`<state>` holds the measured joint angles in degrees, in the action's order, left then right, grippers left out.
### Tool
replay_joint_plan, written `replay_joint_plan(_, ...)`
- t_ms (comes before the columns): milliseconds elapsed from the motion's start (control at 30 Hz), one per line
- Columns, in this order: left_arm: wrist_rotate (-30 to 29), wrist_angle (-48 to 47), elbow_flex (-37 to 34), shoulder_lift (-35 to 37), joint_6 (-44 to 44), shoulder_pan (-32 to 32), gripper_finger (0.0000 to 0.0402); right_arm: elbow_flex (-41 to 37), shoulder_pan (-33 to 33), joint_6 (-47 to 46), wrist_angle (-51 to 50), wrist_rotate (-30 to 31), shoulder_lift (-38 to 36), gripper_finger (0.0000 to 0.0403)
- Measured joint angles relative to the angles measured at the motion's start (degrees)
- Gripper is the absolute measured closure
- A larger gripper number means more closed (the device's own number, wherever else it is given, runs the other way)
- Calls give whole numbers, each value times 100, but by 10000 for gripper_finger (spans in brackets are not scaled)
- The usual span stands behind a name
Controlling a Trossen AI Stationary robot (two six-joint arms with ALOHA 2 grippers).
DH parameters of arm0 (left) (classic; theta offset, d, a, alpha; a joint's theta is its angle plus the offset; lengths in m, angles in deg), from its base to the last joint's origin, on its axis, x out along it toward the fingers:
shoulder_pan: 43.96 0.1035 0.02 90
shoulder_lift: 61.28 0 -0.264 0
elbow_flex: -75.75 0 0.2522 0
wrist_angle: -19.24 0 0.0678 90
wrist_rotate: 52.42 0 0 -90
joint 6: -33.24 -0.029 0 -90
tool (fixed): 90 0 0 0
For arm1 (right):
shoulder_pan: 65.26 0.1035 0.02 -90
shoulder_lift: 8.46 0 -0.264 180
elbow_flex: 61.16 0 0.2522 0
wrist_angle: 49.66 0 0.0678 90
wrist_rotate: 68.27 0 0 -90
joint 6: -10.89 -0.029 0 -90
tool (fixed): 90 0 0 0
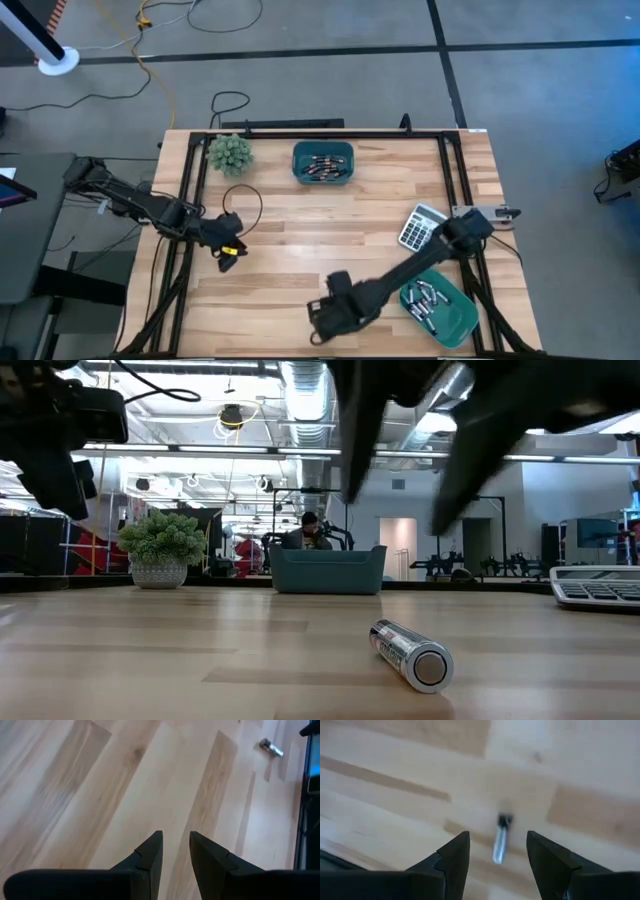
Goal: Sort batteries
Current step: Put the silver battery into the green bin
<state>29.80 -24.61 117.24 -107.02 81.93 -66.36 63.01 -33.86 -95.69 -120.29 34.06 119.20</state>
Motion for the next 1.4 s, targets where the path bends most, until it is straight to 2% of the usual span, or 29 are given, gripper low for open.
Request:
replay_joint_plan(133,98,-8,0,1,-364,-26,308,742,239,-660,-330,-59,541,191)
replay_joint_plan(267,139,-33,0,0,-495,-26,308,1238,282,-761,-442,-157,984,191)
replay_joint_plan(500,217,-38,0,0,-497,-24,308,1508,3,-645,-838,-398,1521,191)
replay_joint_plan(633,408,-43,0,1,-497,-24,308,1537,-200,-349,-914,-951,1653,195)
replay_joint_plan(767,611,-47,0,2,-490,-24,308,1532,-274,-112,-931,-1288,1741,234)
replay_joint_plan(967,648,-132,0,0,-486,-24,308,1526,-263,-13,-1122,-1242,1753,359)
replay_joint_plan(1033,646,-148,0,0,-481,-24,308,1526,-260,106,-1104,-1245,1751,385)
replay_joint_plan(1233,644,-152,0,0,-477,-24,308,1502,-237,160,-1154,-1122,1587,378)
replay_joint_plan(1400,545,-151,0,0,-477,-24,308,1454,-102,-15,-1631,-452,1281,385)
